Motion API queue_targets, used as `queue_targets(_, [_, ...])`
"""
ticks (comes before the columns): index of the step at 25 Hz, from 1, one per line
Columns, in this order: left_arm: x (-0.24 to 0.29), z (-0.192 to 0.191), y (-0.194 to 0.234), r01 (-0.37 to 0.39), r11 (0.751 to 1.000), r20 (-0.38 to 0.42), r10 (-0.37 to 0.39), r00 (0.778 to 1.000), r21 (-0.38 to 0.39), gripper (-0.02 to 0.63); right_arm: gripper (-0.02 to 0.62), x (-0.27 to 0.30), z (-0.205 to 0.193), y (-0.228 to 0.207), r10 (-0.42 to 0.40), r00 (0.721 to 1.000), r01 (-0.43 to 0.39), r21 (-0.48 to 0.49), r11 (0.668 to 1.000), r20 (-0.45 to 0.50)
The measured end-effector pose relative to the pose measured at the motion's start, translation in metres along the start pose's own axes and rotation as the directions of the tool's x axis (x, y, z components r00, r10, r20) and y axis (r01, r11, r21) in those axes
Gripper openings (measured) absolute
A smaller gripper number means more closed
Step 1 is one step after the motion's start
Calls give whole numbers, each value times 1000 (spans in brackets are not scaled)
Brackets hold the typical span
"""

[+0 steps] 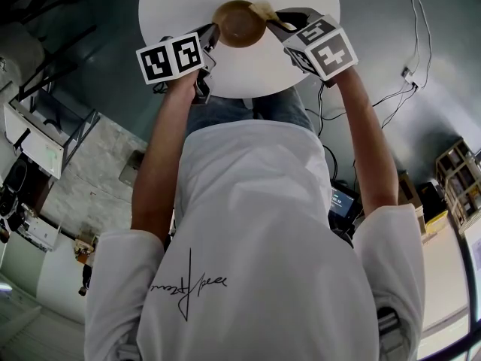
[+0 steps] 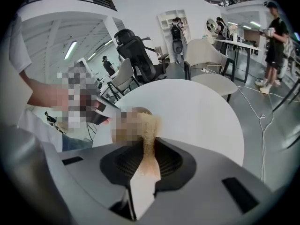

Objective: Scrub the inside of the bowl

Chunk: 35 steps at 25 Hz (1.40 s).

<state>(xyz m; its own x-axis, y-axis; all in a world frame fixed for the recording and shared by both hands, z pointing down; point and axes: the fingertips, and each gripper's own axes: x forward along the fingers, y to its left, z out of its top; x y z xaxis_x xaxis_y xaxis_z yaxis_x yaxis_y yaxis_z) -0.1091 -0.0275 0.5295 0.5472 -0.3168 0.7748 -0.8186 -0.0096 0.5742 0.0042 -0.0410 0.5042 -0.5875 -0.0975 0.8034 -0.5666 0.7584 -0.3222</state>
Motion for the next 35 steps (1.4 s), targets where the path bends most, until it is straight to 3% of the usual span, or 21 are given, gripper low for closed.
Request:
queue_targets(9, [-1,0,-2,1,1000,-4,-1,1000,4,17,86,1,9,2,-30,1000,30,-76,997,4])
queue_targets(18, [-1,-1,-8,14,999,-1,-14,1000,35,31,86,-4,6,0,-66,996,67,-19,998,54])
queue_targets(24, [-14,11,-11,68,997,92,-65,994,-31,118,86,-10,10,1,-94,990,95,2,996,107])
queue_targets(30, [-28,17,-11,57,997,151,-49,987,-46,126,86,-21,13,1,-80,985,69,80,994,153])
queue_targets(35, [-45,20,-17,48,998,195,-39,980,-42,126,86,-33,19,6,-80,980,68,74,995,182])
